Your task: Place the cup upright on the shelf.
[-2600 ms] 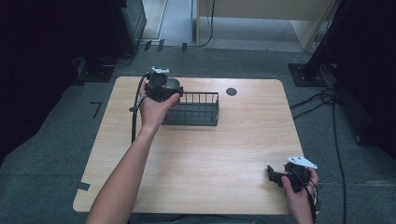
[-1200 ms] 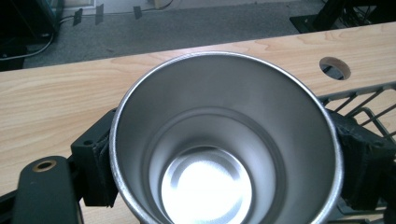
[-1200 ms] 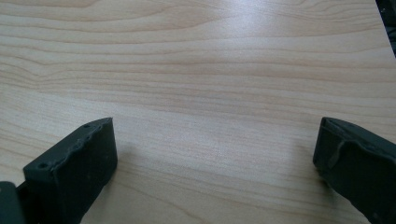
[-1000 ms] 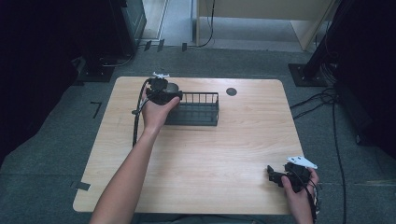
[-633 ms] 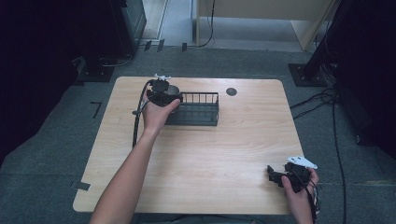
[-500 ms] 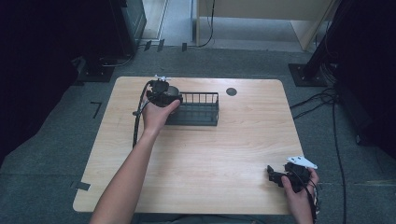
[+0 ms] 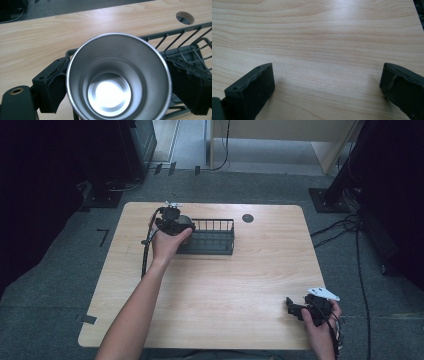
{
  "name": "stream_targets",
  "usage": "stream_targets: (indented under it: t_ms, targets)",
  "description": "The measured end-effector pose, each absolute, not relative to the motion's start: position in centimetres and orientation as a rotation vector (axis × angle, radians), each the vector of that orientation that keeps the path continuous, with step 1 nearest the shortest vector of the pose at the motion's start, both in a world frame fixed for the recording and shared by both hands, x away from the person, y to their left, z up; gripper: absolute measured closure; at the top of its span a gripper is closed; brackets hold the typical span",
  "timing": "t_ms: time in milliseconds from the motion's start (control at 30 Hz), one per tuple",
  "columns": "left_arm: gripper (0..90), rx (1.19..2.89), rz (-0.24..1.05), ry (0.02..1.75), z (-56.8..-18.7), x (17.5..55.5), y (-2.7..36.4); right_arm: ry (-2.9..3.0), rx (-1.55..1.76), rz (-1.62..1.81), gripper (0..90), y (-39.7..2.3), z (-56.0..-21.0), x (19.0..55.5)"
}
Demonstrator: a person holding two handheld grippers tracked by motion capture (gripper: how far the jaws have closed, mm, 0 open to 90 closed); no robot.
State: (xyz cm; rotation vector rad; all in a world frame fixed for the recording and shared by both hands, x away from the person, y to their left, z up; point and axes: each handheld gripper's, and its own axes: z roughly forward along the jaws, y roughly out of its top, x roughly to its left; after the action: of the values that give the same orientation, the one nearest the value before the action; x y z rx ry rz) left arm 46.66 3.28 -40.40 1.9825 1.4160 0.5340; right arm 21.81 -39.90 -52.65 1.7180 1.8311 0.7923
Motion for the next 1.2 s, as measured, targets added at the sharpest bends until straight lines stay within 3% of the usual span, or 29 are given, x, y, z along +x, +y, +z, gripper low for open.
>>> stream_targets:
  t_ms: [533, 1200]
  targets:
    - [3.5, 1.96, 0.535, 1.392, -39.3, 44.9, 4.7, 1.831, 1.718, 0.792, 0.0, -39.9, -52.7, 21.8]
    - [1.5, 1.93, 0.54, 1.357, -38.6, 40.9, 7.8, 1.832, 1.714, 0.792, 0.0, -39.9, -52.7, 21.8]
